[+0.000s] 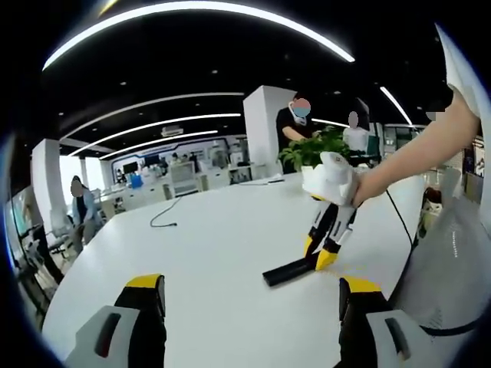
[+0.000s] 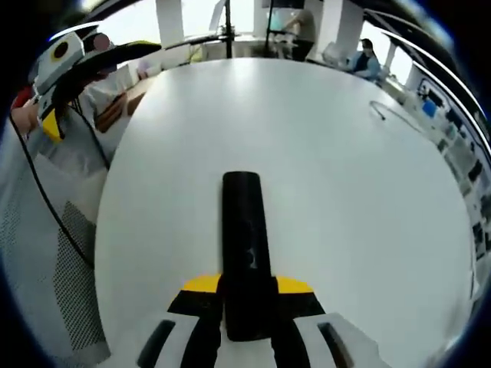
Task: Press the specified remote control buttons in sequence, fully releasing each button before pressing the next.
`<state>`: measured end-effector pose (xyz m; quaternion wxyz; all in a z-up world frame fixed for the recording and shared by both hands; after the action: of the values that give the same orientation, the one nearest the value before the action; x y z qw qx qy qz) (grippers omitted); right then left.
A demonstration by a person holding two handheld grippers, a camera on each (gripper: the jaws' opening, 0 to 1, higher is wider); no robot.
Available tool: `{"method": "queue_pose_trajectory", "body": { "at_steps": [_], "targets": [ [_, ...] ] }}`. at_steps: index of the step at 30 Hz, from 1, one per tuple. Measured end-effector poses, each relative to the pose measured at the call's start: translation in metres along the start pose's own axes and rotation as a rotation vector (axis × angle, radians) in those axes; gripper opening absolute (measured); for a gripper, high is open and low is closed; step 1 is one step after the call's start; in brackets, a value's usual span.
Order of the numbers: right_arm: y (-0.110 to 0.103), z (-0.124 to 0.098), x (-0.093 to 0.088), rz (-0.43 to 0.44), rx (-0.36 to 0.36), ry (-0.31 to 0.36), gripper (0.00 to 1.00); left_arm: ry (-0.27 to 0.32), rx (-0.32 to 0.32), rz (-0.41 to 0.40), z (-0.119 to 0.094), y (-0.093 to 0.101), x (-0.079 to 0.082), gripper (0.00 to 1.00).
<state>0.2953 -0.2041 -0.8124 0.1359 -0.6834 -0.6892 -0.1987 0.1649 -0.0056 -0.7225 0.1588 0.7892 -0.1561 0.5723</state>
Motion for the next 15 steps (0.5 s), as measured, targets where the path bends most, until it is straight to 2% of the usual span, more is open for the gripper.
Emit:
{"method": "queue_pose_trajectory", "body": {
  "at_steps": [15],
  "targets": [
    [0.017,0.002,0.000,-0.005,0.006,-0.003,0.21,-0.019,-0.005,0.001,0.002,0.001,-0.002,0.97]
  ]
}}
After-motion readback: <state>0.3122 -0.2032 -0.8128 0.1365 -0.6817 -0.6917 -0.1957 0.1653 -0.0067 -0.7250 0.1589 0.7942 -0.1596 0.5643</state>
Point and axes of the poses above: the point that each gripper's makers call its tool centre point, and the gripper's own axes: z roughly forward along the fingers, y roughly to its right, x roughly out of its top, the point moved 6 cm from there along -z, roughly backward along the fingers, and after that the axes turned 11 degrees about -z, right-handed, at the moved point
